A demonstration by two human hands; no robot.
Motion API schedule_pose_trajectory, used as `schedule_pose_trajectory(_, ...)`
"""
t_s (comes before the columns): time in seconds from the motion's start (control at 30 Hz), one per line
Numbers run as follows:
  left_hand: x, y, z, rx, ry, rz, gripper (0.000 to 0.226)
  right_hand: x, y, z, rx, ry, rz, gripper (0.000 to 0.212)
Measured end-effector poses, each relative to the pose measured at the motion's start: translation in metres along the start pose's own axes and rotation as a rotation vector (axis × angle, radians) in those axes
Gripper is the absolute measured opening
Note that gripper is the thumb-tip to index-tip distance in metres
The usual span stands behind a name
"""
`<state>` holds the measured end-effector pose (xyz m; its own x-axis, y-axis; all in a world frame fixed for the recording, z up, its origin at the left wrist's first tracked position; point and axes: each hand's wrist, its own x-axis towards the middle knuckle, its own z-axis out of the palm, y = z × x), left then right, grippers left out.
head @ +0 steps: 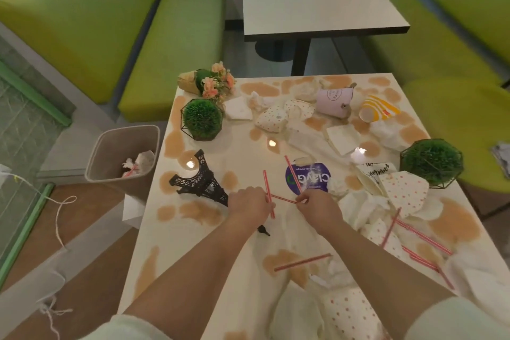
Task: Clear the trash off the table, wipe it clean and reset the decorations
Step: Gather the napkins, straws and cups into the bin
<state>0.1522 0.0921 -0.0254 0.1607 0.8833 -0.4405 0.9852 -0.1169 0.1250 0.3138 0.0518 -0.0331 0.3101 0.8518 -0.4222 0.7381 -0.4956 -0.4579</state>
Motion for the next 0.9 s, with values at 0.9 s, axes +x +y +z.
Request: schedule_pose_trajectory(0.9,0.015,0.001,-0.005,-0.693,0.006,-0.139,0.020,-0.001,-0.009,0.010,0.256,0.028,-0.032,0.015)
